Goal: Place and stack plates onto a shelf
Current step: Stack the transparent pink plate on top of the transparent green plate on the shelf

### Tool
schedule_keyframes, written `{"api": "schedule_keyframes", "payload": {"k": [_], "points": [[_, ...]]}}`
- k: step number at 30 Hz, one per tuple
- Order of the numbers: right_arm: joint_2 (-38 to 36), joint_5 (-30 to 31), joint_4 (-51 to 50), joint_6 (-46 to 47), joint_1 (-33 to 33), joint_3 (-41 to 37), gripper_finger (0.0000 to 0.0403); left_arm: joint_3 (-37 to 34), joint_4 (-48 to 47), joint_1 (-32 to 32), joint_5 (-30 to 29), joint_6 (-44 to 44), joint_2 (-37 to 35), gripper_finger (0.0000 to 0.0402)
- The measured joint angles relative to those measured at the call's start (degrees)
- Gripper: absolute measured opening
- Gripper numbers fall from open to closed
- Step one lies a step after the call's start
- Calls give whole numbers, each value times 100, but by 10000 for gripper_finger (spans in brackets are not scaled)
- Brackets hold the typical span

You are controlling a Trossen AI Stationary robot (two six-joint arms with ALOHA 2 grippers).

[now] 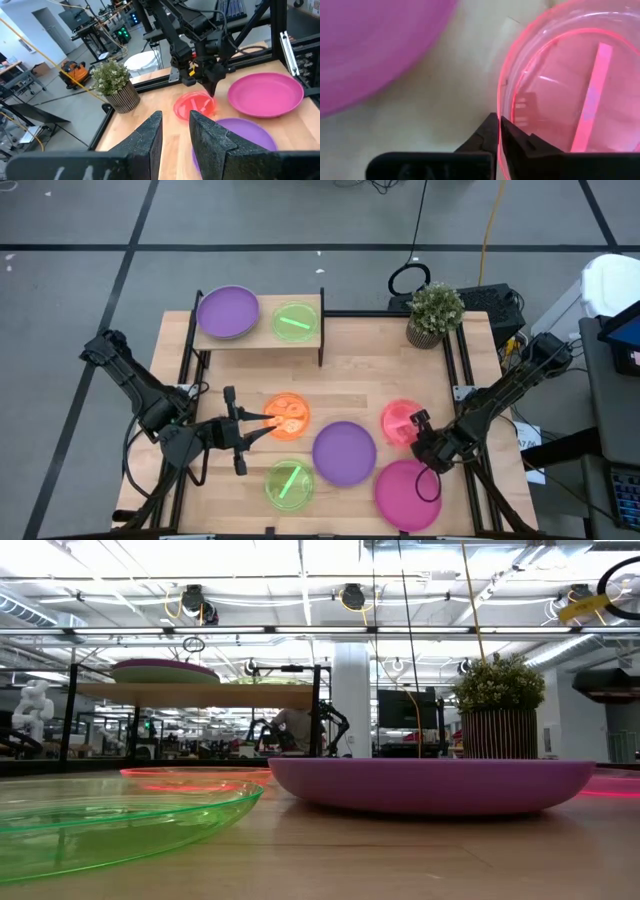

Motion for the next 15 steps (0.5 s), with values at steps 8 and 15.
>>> {"api": "schedule_keyframes", "payload": {"k": [8,15], "points": [[3,294,-84,112,0,201,0,0,-69,1,-1,25,0,104],[3,778,-502,306,-2,839,0,0,-14,83,-4,707,0,104]]}}
